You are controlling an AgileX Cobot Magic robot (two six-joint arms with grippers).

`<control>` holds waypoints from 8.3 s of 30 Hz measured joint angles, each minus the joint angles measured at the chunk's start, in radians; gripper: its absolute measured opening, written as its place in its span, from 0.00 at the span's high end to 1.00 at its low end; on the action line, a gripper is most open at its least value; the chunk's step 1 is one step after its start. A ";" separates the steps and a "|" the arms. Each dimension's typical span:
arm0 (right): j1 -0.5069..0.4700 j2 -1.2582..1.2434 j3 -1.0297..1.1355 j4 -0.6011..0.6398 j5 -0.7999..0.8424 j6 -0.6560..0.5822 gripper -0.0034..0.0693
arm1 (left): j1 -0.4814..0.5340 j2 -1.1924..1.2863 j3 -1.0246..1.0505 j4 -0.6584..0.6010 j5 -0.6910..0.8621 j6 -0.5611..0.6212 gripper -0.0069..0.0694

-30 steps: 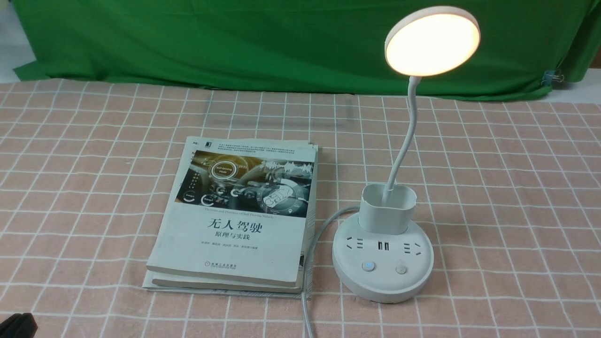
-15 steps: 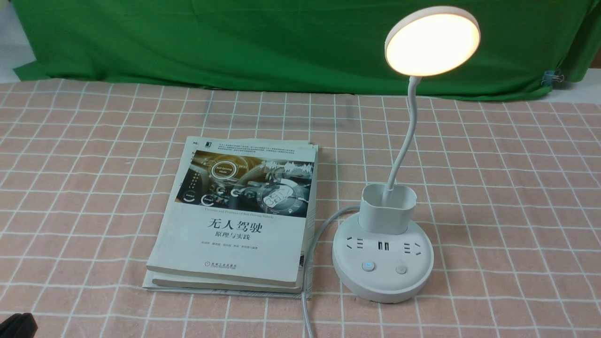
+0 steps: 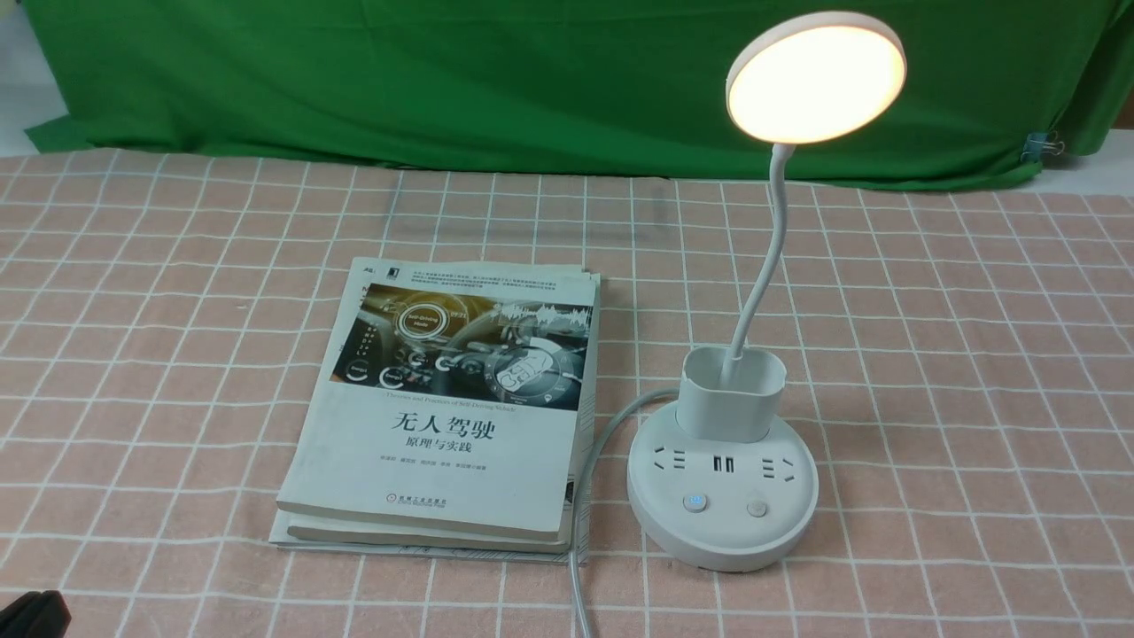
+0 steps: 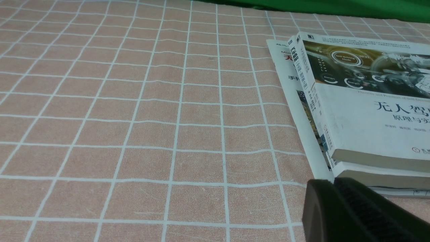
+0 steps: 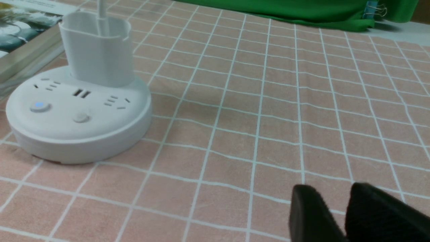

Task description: Turn off the table lamp on the pink coffee tablecloth by hand.

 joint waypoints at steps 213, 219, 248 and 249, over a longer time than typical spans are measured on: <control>0.059 0.000 -0.001 -0.111 0.014 0.173 0.88 | 0.000 0.000 0.000 0.022 0.000 0.000 0.90; 0.059 0.000 -0.001 -0.111 0.016 0.177 0.85 | 0.000 0.000 0.000 0.022 0.000 0.000 0.90; 0.059 0.000 -0.001 -0.111 0.017 0.178 0.76 | 0.000 0.000 0.000 0.022 0.000 0.000 0.90; 0.059 0.000 -0.001 -0.111 0.017 0.178 0.76 | 0.000 0.000 0.000 0.022 0.000 0.000 0.90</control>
